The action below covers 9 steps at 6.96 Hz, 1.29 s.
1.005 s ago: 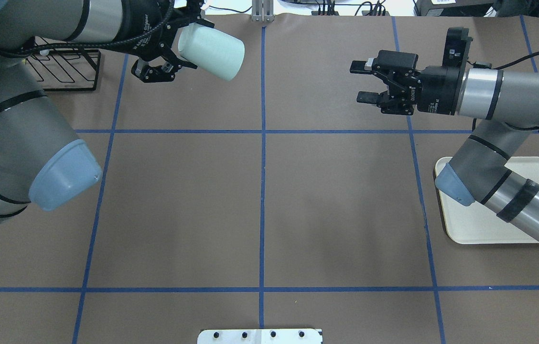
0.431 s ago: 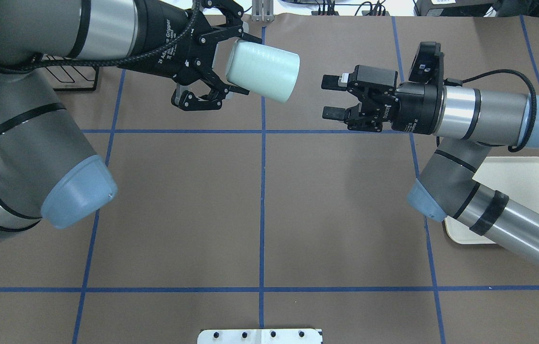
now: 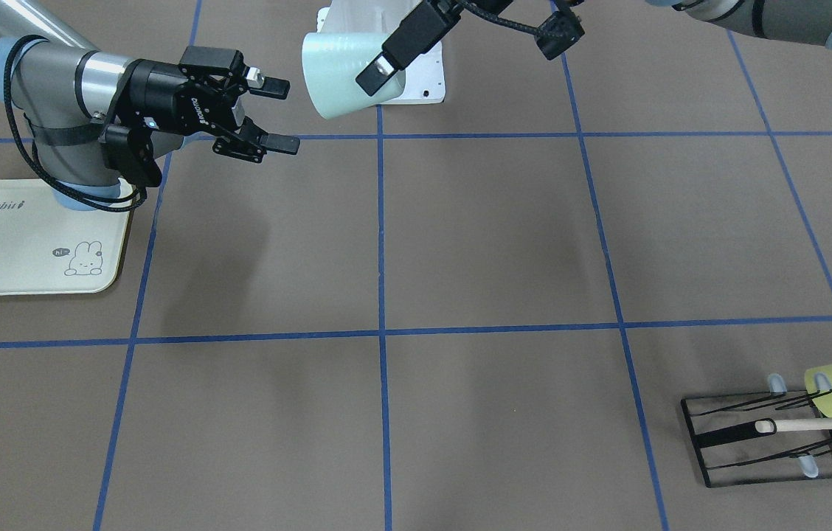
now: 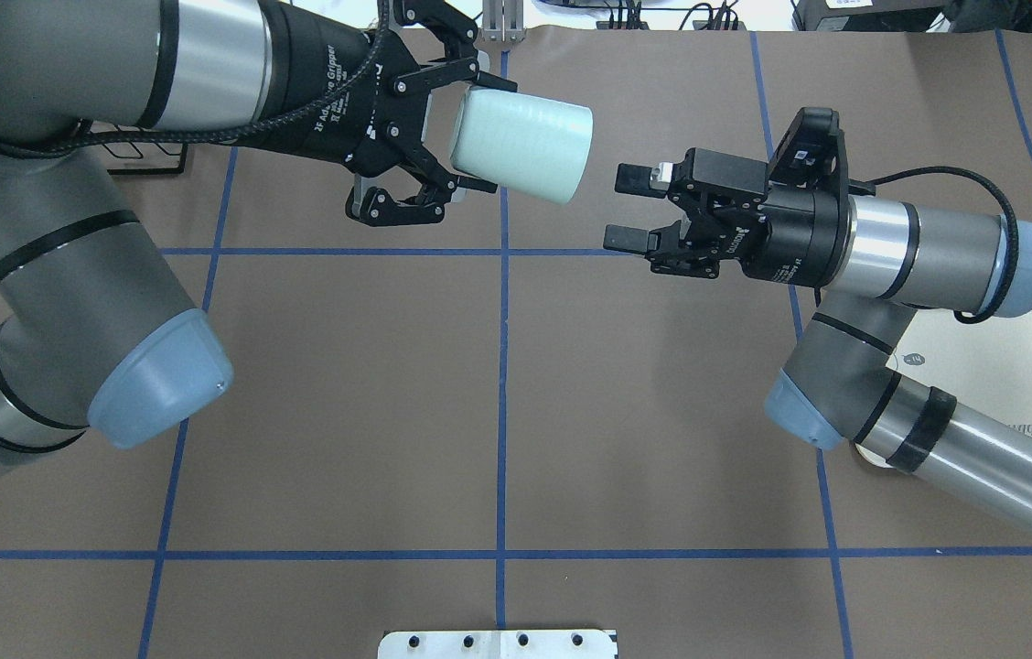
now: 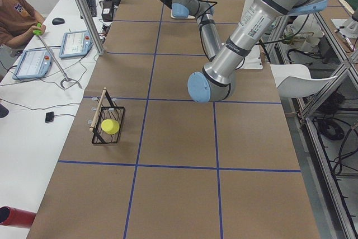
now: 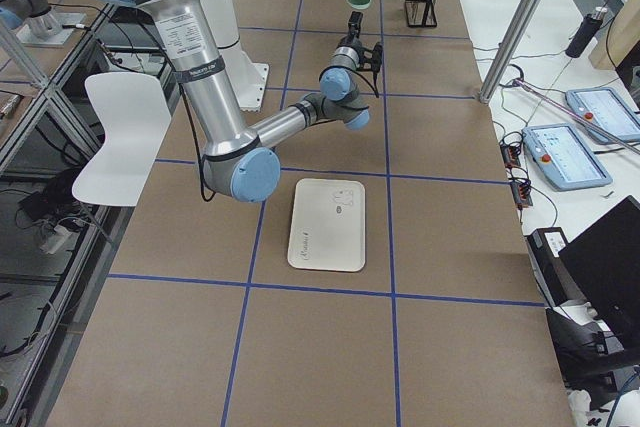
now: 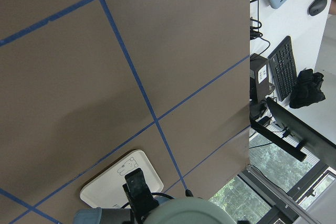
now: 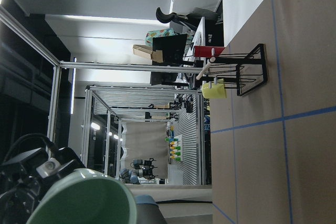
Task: Left arm grabs green cup and hands to right arm on tray
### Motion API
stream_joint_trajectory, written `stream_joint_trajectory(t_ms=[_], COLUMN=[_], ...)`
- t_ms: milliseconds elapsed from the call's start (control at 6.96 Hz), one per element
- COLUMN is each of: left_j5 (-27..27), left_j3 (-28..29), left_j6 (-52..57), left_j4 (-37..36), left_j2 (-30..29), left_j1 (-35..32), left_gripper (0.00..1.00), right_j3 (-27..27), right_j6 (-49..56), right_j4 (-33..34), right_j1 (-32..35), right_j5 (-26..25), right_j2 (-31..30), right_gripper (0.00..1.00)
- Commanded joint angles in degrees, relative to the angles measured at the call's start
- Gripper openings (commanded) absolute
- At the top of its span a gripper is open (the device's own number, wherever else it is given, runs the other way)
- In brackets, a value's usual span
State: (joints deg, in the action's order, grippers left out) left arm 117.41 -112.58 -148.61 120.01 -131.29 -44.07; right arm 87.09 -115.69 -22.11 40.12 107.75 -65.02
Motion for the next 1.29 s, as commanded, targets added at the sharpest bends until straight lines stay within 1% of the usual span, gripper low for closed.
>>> stream_joint_trajectory(t_ms=[0, 287, 574, 1149], left_j5=[-0.08, 0.01, -0.08, -0.17], left_j3=[0.08, 1.04, 2.44, 2.71], left_j6=[-0.71, -0.80, -1.15, -1.41], left_j4=[0.14, 0.23, 1.89, 2.25], left_j2=[0.25, -0.36, -0.63, -0.80], left_j1=[-0.05, 0.12, 1.35, 2.93], left_gripper=[0.13, 0.13, 0.13, 0.13], right_j3=[0.00, -0.17, -0.26, -0.79], right_j6=[-0.15, -0.07, -0.07, -0.07], right_j4=[-2.22, -2.23, -2.23, -2.14], right_j1=[-0.75, -1.71, -1.98, -2.24], right_j5=[-0.17, -0.17, -0.25, -0.25], right_j2=[-0.37, -0.19, 0.07, 0.25], right_gripper=[0.99, 0.99, 0.99, 0.98])
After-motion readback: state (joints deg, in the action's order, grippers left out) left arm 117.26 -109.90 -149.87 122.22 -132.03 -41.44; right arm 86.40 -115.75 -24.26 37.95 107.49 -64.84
